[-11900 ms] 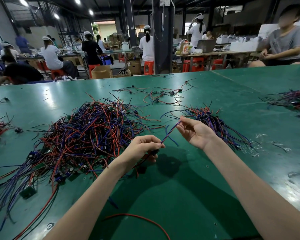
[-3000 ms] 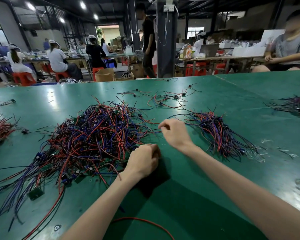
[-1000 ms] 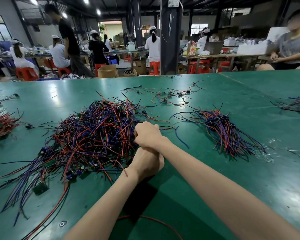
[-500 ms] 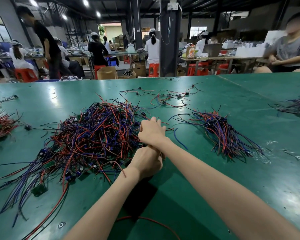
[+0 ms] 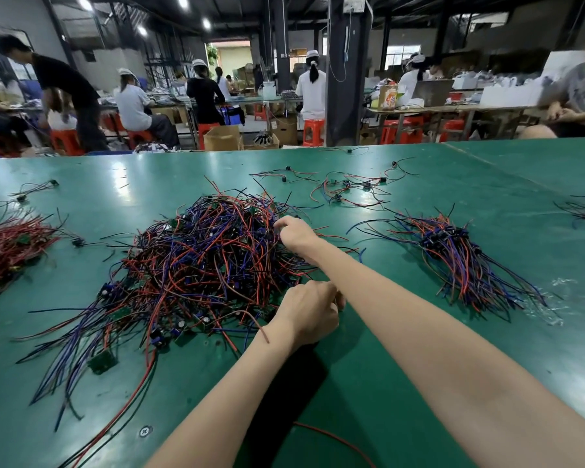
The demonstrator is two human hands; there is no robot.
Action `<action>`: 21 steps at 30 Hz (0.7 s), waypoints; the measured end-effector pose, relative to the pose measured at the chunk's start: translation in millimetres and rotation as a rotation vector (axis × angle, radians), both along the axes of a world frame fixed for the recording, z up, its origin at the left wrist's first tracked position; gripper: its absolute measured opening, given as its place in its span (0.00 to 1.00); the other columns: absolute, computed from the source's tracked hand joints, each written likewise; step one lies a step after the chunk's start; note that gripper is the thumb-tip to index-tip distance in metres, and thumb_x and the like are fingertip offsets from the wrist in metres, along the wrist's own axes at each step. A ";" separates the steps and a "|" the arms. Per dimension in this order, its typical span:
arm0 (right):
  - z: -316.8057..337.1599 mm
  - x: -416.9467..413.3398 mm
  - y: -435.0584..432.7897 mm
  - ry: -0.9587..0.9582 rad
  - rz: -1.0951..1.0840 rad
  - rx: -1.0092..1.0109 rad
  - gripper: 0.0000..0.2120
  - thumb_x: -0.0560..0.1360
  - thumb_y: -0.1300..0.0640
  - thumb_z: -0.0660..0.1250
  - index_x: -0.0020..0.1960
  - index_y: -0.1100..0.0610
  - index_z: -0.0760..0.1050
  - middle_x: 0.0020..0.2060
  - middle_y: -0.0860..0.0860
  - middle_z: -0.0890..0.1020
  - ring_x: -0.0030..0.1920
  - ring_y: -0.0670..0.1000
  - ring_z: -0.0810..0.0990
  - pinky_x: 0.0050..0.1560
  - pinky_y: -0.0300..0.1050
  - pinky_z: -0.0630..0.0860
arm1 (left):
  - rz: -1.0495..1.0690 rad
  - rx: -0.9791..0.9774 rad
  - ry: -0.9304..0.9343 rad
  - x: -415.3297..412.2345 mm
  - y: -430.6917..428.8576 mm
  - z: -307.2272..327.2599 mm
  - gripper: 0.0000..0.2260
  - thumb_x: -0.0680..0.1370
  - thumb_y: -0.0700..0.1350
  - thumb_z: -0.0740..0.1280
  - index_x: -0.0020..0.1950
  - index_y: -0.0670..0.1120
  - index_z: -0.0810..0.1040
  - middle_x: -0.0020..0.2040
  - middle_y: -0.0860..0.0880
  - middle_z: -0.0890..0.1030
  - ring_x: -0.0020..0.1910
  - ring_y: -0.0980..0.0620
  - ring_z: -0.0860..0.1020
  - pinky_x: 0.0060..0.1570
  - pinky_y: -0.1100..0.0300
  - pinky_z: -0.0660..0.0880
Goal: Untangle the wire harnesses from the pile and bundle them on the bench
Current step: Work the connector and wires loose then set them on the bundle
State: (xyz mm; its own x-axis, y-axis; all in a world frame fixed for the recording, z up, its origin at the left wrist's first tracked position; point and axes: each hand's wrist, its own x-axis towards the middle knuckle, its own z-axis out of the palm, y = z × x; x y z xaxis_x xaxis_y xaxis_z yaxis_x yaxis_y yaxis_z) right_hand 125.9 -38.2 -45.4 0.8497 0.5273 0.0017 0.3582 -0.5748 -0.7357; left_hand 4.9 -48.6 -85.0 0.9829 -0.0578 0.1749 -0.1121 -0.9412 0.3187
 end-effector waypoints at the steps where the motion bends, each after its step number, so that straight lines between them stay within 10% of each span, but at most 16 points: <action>1: -2.1 3.3 -0.6 0.066 -0.002 0.048 0.24 0.76 0.69 0.49 0.68 0.58 0.70 0.69 0.60 0.68 0.49 0.53 0.74 0.40 0.42 0.71 | -0.007 0.001 0.002 -0.6 -0.4 0.9 0.08 0.72 0.38 0.58 0.38 0.51 0.66 0.48 0.42 0.80 0.48 0.39 0.76 0.40 0.56 0.61; 9: -8.5 19.6 2.1 0.306 -0.206 0.470 0.09 0.73 0.66 0.69 0.53 0.65 0.81 0.53 0.59 0.83 0.57 0.53 0.78 0.56 0.40 0.69 | -0.016 -0.025 -0.008 -1.1 0.4 1.9 0.08 0.72 0.39 0.59 0.45 0.52 0.69 0.49 0.43 0.81 0.50 0.39 0.77 0.41 0.56 0.63; 15: 23.7 15.4 -18.3 0.576 -0.109 0.966 0.14 0.76 0.75 0.58 0.55 0.61 0.70 0.39 0.58 0.76 0.35 0.52 0.77 0.35 0.44 0.81 | 0.051 -0.059 0.049 2.3 -0.1 0.5 0.12 0.72 0.39 0.58 0.49 0.51 0.76 0.50 0.44 0.81 0.52 0.41 0.77 0.47 0.55 0.69; 21: 40.4 8.9 -65.9 0.661 0.124 0.916 0.19 0.76 0.75 0.56 0.61 0.61 0.74 0.39 0.53 0.75 0.40 0.50 0.78 0.53 0.51 0.76 | 0.075 -0.064 -0.023 0.5 -0.3 -1.7 0.11 0.71 0.39 0.59 0.48 0.50 0.77 0.48 0.46 0.82 0.49 0.41 0.78 0.45 0.55 0.71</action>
State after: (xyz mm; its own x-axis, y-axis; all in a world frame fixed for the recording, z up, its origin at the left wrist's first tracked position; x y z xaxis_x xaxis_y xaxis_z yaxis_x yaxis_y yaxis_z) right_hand 134.8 -104.1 -5.0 0.7693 0.6389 0.0012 -0.2390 0.2894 -0.9269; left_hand 5.3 -48.9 -86.7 0.9797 0.0278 0.1983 -0.0501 -0.9249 0.3769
